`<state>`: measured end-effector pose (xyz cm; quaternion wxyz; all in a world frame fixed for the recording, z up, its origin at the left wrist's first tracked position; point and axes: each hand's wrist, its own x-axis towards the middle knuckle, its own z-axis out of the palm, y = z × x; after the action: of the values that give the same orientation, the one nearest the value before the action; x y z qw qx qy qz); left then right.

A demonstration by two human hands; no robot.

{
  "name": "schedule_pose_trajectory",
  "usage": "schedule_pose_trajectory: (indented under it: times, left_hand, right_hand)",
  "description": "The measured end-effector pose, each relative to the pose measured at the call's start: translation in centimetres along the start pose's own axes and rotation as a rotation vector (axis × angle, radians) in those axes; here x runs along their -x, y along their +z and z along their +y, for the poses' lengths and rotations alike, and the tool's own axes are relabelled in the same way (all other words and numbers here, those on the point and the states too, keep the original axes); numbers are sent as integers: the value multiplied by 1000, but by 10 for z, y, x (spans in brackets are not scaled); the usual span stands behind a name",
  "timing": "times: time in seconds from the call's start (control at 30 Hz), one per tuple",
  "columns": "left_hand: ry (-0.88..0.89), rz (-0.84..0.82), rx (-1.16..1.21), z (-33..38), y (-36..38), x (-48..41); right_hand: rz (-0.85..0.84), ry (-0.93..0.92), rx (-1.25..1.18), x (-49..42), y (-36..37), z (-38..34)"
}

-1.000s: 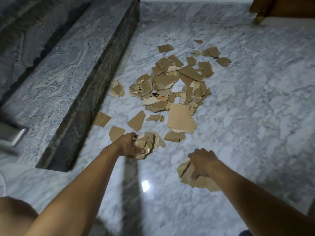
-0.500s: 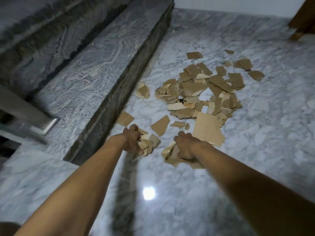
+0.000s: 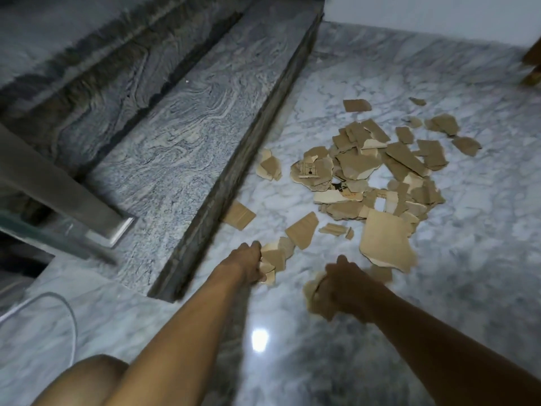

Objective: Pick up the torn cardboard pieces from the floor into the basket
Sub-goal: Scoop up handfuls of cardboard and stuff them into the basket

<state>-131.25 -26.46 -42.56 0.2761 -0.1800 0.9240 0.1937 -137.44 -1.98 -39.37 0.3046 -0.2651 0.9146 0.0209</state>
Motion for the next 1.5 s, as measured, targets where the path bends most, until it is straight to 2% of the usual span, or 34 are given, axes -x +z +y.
schedule_pose_trajectory:
  times: [0.07,0.13,0.2,0.33,0.4,0.5,0.67,0.77,0.87,1.03,1.07,1.13,1.23,1.33,1.5]
  left_hand:
    - [23,32,-40,-11,-16,-9]
    - [35,130,-36,-20,-42,-26]
    - [32,181,-55,-28,-65,-44]
    - [10,89,-45,-32,-68,-65]
    - [-19,92,-38,-32,-62,-68]
    - [-65,90,-47,-31,-61,-68]
    - [-163,116,18,-25,-55,-51]
    - [-201,141,14,-22,-56,-44]
    - [-214,164,-36,-11,-61,-34]
    - [-138,51,-30,38,-71,-24]
    - [-124,40,-14,53,-75,-25]
    - [-96,7,7,84,-80,-30]
    - [-27,-39,65,130,-82,-40]
    - [33,-94,33,176,-84,-37]
    - [47,-161,37,210,-85,-38]
  right_hand:
    - [-99,-41,-3,2,-12,-3]
    - [-120,-139,-27,-11,-34,-6]
    - [-60,-230,72,-38,-63,-10]
    - [217,-371,269,-89,-91,-22]
    - [186,-398,341,-109,-83,-25]
    - [52,-334,339,-123,-60,-22]
    - [123,-354,353,-117,-49,-19]
    - [55,-295,166,-109,-51,-17]
    - [-35,-333,46,-94,-53,-1]
    - [123,-256,-440,-50,-119,56]
    - [128,-239,-456,-41,-133,71]
    - [42,-217,-329,-25,-143,100]
    - [-109,-127,-166,-9,-129,141]
    - [-159,-46,-61,5,-105,169]
    - [-201,102,-210,10,-81,197]
